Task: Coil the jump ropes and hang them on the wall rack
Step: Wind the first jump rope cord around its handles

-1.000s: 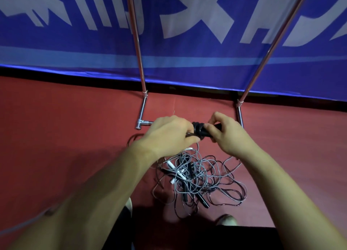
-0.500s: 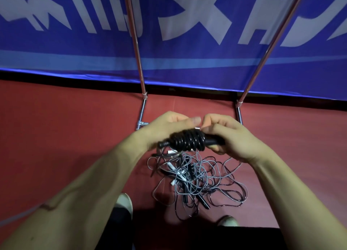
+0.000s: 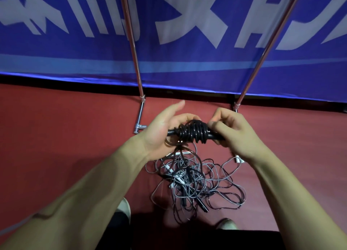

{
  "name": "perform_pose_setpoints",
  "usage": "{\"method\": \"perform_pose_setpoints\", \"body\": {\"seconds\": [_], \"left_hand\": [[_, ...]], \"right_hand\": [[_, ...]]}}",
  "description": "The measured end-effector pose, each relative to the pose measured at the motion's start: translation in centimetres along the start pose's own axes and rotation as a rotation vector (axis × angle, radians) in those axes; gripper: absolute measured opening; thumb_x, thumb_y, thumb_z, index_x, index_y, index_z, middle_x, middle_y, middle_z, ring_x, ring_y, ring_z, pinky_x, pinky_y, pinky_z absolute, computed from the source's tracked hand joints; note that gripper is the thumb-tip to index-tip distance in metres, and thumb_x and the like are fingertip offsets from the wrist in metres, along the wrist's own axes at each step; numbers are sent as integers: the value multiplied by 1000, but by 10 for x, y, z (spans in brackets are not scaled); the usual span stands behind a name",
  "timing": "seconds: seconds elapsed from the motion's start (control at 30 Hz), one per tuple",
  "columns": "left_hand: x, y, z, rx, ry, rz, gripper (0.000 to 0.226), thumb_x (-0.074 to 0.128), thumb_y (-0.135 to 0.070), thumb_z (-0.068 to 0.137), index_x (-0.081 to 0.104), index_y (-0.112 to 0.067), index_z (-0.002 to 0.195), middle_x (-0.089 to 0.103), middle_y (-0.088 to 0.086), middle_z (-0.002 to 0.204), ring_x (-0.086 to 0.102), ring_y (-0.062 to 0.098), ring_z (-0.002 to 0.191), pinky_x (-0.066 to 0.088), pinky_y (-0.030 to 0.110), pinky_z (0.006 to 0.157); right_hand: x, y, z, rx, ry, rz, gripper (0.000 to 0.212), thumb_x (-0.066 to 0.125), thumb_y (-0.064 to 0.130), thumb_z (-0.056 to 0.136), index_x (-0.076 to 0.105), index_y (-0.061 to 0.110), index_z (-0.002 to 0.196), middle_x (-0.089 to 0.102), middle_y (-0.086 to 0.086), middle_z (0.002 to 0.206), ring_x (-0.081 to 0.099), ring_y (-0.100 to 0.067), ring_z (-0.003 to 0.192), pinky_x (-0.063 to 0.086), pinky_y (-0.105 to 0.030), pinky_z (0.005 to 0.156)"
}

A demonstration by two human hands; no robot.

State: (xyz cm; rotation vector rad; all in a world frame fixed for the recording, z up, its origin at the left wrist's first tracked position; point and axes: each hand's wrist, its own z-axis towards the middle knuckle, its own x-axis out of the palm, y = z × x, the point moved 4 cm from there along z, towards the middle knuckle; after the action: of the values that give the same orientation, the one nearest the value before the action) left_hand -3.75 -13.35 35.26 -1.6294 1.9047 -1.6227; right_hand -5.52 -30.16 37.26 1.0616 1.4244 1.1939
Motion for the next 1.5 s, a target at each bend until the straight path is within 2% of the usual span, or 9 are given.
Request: {"method": "perform_pose_setpoints", "body": {"seconds": [0.13, 0.4, 0.6, 0.83, 0.97, 1.07, 1.23, 1.37, 1.5], "left_hand": [[8, 3, -4, 62, -141, 115, 36, 40, -39, 102, 65, -16, 89, 59, 2, 77, 53, 15, 61, 34, 26, 51], [21, 9, -4, 137, -239, 304, 21, 45, -26, 104, 63, -20, 96, 54, 6, 78, 47, 7, 48, 27, 12, 38], [13, 14, -4, 51, -221, 180, 22, 50, -29, 102, 62, -14, 92, 53, 7, 67, 46, 10, 41, 29, 16, 38], [5, 15, -2, -150, 188, 24, 23, 55, -28, 92, 63, -12, 105, 52, 11, 80, 33, 16, 43, 28, 19, 34], [5, 16, 4, -42, 282, -143, 13, 62, -28, 91, 70, -17, 88, 53, -1, 71, 43, 7, 53, 25, 19, 45], [10, 19, 10, 31, 149, -202, 27, 40, -25, 97, 56, -19, 77, 41, -8, 64, 34, 1, 47, 21, 17, 46], [19, 22, 16, 145, -172, 229, 35, 33, -29, 109, 48, -14, 81, 32, -3, 58, 31, 11, 49, 28, 20, 48], [18, 36, 14, 74, -181, 856, 32, 42, -36, 106, 48, -19, 79, 51, -9, 62, 47, 17, 60, 42, 35, 64], [11, 23, 7, 166, -271, 1271, 32, 47, -37, 104, 49, -18, 78, 51, -6, 67, 46, 13, 62, 32, 34, 61]], "right_hand": [[-1, 6, -2, -40, 22, -198, 9, 50, 17, 80, 53, 16, 72, 52, -3, 49, 44, -14, 47, 35, -23, 48], [-1, 20, -4, -179, -247, -374, 5, 40, 16, 91, 42, 18, 87, 52, -12, 75, 43, -21, 67, 37, -40, 63], [6, 14, -2, -146, -203, -417, 13, 48, 22, 90, 49, 19, 77, 52, 0, 66, 46, -15, 62, 39, -32, 61], [14, -6, -10, 340, 257, -81, 42, 52, 36, 102, 60, 13, 67, 42, -5, 44, 29, -14, 33, 17, -23, 41], [21, 1, -8, 380, 199, 282, 46, 48, 31, 101, 60, 20, 59, 34, -3, 47, 21, -11, 36, 13, -22, 40], [20, 5, -6, 390, 203, 510, 24, 45, 21, 94, 51, 16, 71, 34, -3, 53, 20, -7, 37, 14, -19, 39], [3, 1, 2, 182, 9, 518, 17, 50, 13, 101, 51, 12, 84, 46, -3, 61, 29, -7, 42, 26, -20, 43], [-16, -10, 5, -35, -350, -197, 17, 53, 21, 103, 52, 11, 89, 54, -5, 65, 41, -19, 51, 35, -32, 51], [-7, -20, 4, -15, -265, -603, 19, 53, 24, 102, 49, 12, 116, 62, -4, 79, 55, -31, 73, 34, -35, 62]]}}
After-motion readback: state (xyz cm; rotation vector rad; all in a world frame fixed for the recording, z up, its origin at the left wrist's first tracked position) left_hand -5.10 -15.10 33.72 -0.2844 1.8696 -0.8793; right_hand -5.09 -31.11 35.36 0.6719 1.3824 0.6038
